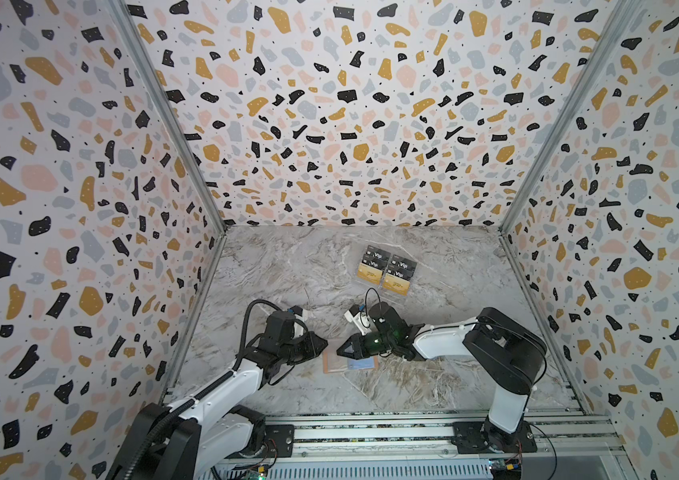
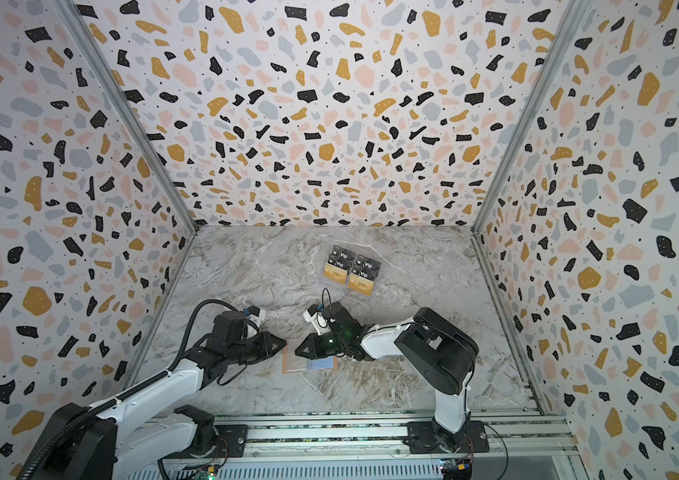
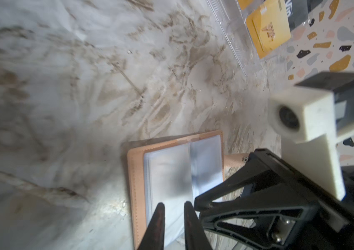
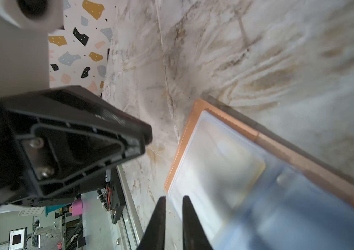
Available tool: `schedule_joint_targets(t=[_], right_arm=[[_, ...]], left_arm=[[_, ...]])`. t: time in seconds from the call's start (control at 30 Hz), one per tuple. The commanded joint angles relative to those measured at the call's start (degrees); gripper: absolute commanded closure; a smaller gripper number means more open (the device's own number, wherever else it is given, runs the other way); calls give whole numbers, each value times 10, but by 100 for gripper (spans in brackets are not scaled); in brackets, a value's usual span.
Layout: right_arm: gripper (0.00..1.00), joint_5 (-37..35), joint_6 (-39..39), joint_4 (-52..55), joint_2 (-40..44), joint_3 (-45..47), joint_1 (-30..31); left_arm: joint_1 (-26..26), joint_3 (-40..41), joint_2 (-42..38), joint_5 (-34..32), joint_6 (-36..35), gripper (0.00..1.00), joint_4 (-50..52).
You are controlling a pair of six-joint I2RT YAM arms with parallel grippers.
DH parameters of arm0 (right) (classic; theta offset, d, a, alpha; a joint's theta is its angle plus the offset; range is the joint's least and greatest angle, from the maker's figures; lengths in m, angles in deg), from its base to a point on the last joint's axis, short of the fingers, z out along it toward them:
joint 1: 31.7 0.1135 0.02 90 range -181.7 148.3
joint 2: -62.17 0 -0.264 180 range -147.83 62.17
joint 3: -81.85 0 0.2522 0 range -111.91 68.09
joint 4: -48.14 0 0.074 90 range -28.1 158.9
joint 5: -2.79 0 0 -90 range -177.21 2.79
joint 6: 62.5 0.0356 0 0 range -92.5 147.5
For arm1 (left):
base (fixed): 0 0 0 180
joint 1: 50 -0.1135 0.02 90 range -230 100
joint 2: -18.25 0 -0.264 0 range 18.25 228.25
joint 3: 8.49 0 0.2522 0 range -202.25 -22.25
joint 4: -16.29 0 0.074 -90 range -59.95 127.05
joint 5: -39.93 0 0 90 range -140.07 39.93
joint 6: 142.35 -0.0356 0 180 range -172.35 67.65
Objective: Insert credit cards into a card holder
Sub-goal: Flip over the card slot on the card holder, then pick up the credit card from the storage box.
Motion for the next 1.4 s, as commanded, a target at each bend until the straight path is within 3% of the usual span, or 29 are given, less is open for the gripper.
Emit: schedule_joint_targets(t=[0.0, 0.27, 0.47, 0.67, 1.37], right_arm=[[78, -7, -45, 44, 49, -25, -35], [60, -81, -276, 362, 76, -209, -151], [57, -91, -375, 516, 29, -346, -221], [58, -119, -448, 631, -63, -484, -254], [60, -182, -495, 665, -151, -557, -272]], left_arm=[[29, -28, 16, -13, 0, 80, -6], [36, -91, 79, -94, -38, 76, 12], [37, -118, 105, -112, -91, 81, 42], [38, -155, 116, -112, -106, 81, 58], [37, -156, 127, -132, -112, 75, 75]])
